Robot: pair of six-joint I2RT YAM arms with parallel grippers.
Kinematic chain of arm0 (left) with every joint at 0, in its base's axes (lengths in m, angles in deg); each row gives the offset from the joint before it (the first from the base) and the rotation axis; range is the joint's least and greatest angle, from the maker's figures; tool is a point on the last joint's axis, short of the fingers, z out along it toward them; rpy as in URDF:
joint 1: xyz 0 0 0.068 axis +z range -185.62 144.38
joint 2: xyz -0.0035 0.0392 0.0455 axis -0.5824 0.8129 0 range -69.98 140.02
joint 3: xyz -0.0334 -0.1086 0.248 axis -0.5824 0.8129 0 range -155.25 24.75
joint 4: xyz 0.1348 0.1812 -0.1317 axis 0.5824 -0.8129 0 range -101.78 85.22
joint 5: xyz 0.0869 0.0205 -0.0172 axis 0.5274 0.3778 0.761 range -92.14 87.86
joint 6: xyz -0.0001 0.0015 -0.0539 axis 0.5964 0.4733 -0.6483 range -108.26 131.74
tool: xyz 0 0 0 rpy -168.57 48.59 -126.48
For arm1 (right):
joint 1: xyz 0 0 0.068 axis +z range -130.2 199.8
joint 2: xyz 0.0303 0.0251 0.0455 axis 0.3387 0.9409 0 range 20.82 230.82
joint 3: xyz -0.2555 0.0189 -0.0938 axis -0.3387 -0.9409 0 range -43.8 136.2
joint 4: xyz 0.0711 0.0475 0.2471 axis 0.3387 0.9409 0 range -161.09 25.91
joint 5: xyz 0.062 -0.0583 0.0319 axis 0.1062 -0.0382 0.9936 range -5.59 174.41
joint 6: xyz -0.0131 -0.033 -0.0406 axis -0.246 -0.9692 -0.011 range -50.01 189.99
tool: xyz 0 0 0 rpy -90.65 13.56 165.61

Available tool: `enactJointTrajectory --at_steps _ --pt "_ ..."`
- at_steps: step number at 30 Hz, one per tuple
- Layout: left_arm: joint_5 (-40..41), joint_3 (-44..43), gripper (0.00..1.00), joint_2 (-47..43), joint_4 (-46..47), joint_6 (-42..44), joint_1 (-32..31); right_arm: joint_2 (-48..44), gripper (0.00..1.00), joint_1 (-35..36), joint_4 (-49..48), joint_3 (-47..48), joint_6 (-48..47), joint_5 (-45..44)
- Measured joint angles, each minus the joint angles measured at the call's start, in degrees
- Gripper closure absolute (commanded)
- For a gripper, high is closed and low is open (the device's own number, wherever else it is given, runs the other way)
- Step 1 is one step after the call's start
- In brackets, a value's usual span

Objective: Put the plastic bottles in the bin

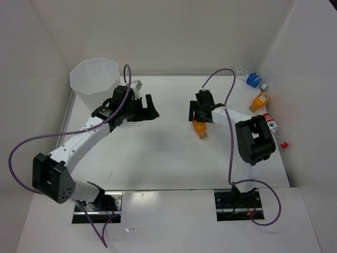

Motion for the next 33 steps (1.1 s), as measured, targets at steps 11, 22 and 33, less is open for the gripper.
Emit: enactJointTrajectory --at_steps 11,22,33 --pt "-2.67 2.01 0.0 -1.97 1.14 1.62 0.0 3.37 0.55 0.0 -0.13 3.19 1.22 1.9" --pt "-19.85 1.31 0.0 7.02 11.45 2.36 -3.13 -6.25 0.64 5.33 -3.69 8.02 14.43 12.74" --pt "-16.68 -0.83 0.0 12.22 10.71 3.02 -5.79 -7.23 0.67 6.1 -5.46 11.43 19.82 21.49"
